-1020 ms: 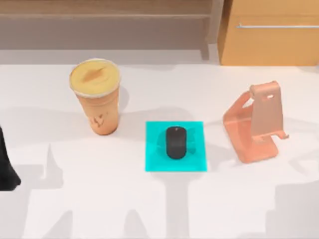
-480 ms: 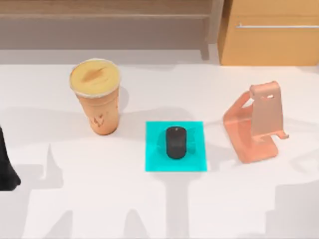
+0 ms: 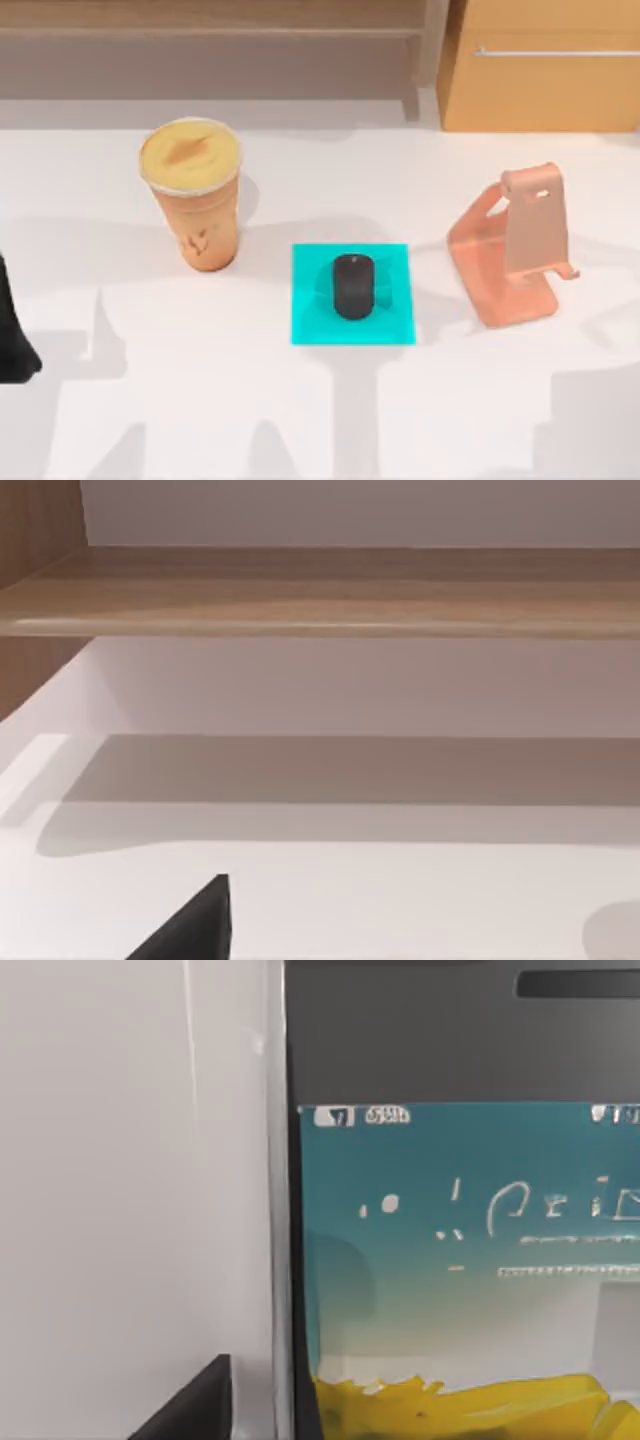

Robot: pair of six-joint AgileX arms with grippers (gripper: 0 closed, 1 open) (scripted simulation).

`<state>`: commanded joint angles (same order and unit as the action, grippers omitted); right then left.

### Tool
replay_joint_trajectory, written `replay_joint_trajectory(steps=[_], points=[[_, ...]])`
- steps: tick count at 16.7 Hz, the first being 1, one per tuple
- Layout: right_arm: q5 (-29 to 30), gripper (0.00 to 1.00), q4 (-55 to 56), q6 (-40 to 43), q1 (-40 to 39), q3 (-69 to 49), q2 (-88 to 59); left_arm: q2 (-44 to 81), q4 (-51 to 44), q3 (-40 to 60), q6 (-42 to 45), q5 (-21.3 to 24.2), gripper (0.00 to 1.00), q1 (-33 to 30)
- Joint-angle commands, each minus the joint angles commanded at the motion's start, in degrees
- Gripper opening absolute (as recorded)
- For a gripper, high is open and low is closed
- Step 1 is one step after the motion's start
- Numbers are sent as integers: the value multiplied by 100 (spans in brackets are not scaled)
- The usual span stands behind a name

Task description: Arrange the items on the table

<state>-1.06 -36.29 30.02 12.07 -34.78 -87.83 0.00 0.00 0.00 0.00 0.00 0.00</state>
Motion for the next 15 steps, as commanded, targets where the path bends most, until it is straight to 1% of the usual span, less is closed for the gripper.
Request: replay_joint_trajectory(steps=[1, 8, 15], points=[[0, 0, 0, 0, 0, 0, 0, 0, 0, 0, 0, 0, 100, 0], [0, 0, 0, 0, 0, 0, 0, 0, 0, 0, 0, 0, 100, 0], [16, 0, -890, 7, 10, -434, 529, 0, 0, 0, 0, 0, 100, 0]])
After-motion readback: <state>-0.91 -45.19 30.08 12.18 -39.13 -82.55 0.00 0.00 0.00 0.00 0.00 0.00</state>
